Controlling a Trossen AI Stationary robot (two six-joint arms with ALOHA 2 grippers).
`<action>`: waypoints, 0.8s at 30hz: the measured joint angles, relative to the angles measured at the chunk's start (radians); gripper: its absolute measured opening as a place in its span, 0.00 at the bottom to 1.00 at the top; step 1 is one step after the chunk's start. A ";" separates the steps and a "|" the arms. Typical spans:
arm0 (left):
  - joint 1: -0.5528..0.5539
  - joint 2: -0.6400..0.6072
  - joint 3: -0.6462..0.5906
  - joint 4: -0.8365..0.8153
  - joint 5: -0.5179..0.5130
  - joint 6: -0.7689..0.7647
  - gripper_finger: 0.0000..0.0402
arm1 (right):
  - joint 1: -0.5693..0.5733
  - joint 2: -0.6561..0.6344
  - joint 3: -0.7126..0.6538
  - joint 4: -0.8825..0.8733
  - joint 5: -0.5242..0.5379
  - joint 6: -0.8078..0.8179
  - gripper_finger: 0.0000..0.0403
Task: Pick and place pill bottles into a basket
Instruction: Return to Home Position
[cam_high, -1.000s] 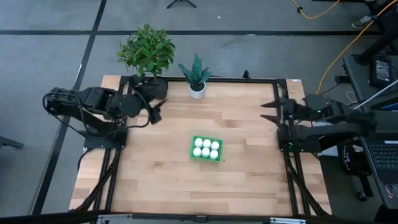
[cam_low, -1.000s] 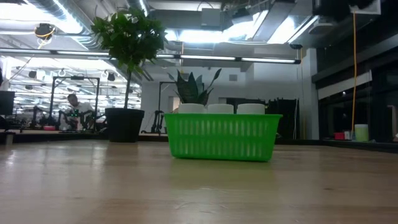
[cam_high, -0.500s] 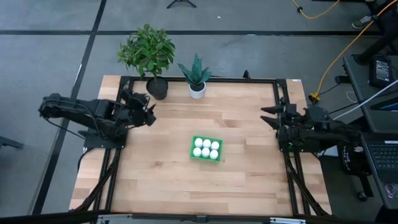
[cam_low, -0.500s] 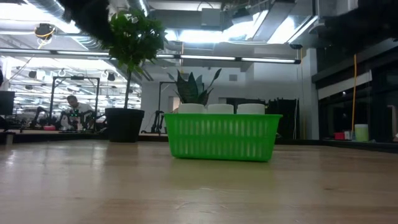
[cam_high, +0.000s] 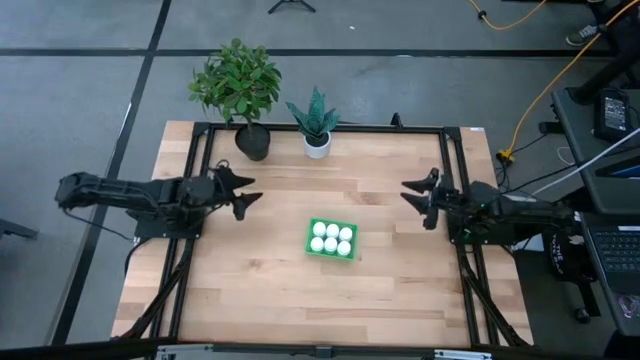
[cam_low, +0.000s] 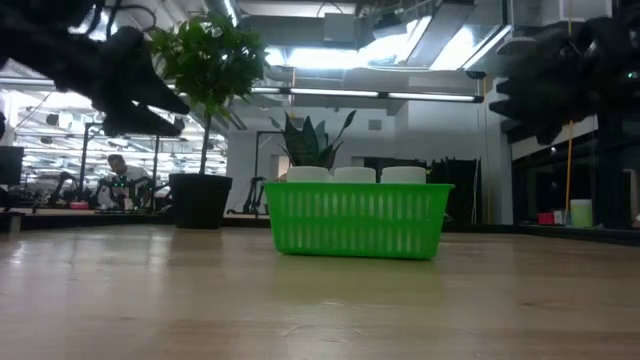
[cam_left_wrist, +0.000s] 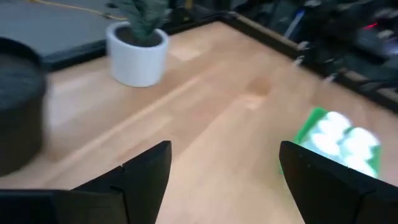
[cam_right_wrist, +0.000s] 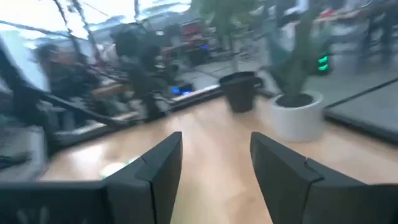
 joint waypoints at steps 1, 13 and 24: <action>0.028 -0.004 -0.025 0.053 0.051 0.002 0.72 | -0.001 -0.001 -0.008 0.004 0.026 -0.030 0.48; 0.390 -0.009 -0.131 0.324 0.659 0.155 0.72 | -0.008 0.009 -0.008 0.021 0.149 -0.120 0.48; 0.385 -0.192 -0.166 0.356 0.499 0.214 0.72 | -0.007 0.008 -0.008 0.019 0.147 -0.201 0.48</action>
